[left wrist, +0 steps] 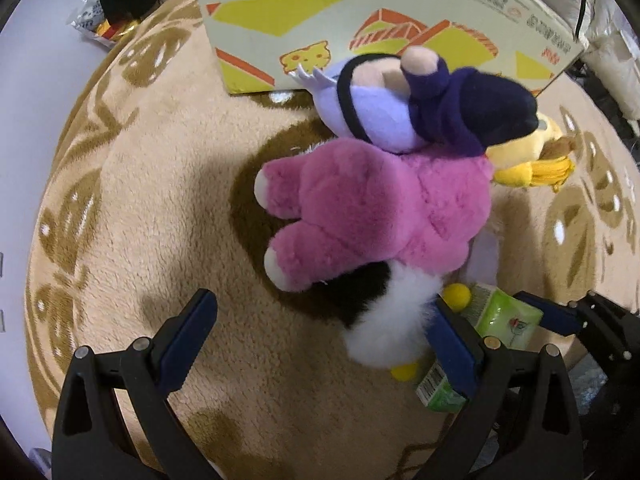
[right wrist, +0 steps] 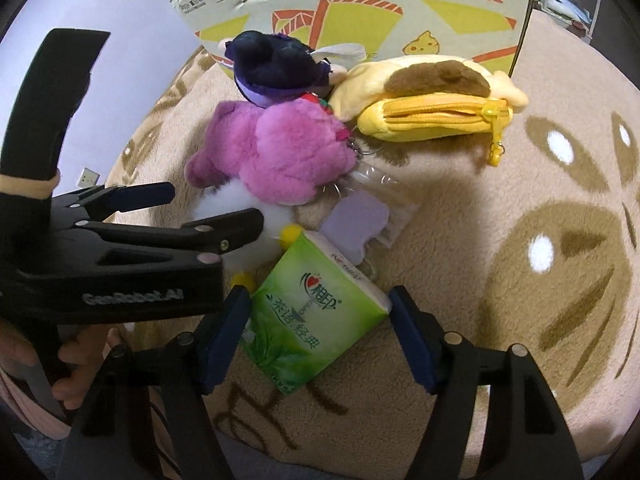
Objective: Organize soft objects
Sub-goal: 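Grasp the green tissue pack with the right tool while the left tool grasps the white pompom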
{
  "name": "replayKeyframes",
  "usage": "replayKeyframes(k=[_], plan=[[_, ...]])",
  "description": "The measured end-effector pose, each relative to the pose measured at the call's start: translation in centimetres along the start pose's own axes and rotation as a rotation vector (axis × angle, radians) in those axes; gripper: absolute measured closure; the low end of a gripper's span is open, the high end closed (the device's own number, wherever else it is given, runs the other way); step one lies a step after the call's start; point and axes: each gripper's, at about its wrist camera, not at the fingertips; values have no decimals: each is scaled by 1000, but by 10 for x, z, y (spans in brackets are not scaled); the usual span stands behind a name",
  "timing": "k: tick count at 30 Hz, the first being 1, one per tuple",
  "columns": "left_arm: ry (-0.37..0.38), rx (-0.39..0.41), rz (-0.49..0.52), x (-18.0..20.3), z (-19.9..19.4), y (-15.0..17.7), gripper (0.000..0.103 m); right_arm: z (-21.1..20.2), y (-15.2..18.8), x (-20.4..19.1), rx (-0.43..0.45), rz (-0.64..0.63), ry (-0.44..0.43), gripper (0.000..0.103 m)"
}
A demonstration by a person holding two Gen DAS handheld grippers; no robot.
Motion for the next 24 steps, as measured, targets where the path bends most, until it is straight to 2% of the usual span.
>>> replayKeyframes(k=[6,8,10,13,16,18,23,24], plan=[[-1,8,-2,3,4,-1,5,3,0,3,-7,-1,-9,28],[17,6,8,5,5,0,17,6,-1,2,-9,-1,-7,28],[14,6,18,6,7,0,20,6,-1,1,-9,-3,-6,28],[26,14,44,10,7,2,34,7,-1,1,-9,-2,-5,29],[4,20,52,16,5,6,46,6,-1,-1,-9,-9,2,30],[8,21,45,16,4,7,50,5,0,-1,-7,-13,6,31],[47,32,42,8,-8,12,70,-3,0,2,13,4,12,41],[56,31,40,7,-10,13,70,-6,1,3,21,7,18,42]])
Point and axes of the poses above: each gripper's, at about its wrist camera, not at the fingertips, and z roughly the way its jaws point, x to its right, y to its underside, and after that the axes turned 3 degrees about -y, right-handed
